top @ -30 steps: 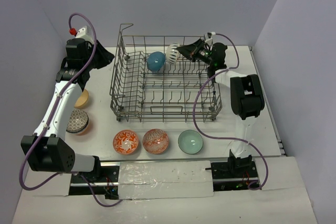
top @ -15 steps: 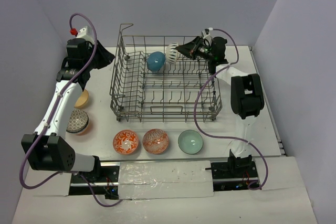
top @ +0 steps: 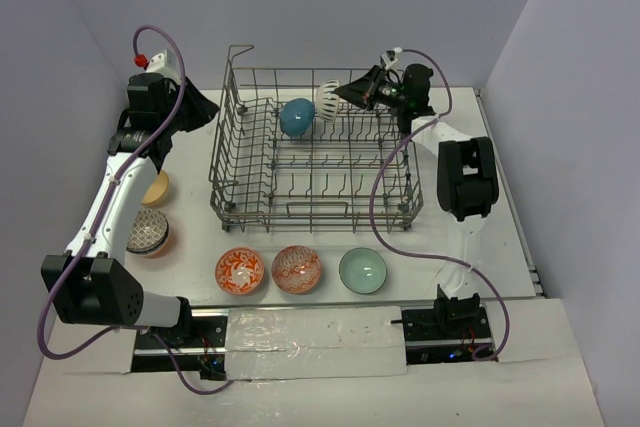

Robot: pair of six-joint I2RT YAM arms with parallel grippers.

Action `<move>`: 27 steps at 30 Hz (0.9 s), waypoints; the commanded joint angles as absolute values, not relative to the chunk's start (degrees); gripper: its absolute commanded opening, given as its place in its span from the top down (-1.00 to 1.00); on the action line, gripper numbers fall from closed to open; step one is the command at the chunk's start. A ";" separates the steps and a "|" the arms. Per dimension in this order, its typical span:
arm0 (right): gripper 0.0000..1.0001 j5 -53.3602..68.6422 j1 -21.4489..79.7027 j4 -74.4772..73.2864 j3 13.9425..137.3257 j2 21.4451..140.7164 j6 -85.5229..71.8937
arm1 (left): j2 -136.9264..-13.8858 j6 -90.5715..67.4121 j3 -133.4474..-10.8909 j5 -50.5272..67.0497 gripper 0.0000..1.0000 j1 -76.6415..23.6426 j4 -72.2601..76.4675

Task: Load the bowls into the dish rack
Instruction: Turn the bowl upside down over the dish rack.

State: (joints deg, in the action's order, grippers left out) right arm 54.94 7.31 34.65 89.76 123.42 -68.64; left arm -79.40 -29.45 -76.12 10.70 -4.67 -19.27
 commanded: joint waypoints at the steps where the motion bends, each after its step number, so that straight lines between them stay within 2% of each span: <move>1: 1.00 61.08 6.24 28.30 91.67 126.73 -67.15 | -79.37 -29.79 -75.76 11.42 0.40 -4.31 -16.88; 27: 1.00 63.37 5.45 17.32 100.02 129.20 -60.56 | -79.72 -29.88 -75.67 11.78 0.40 -4.31 -16.88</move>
State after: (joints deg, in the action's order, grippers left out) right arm 60.53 5.63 21.89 98.13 127.15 -62.30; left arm -79.48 -29.47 -76.12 10.72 -4.67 -19.27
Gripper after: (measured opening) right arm 0.095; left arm 0.299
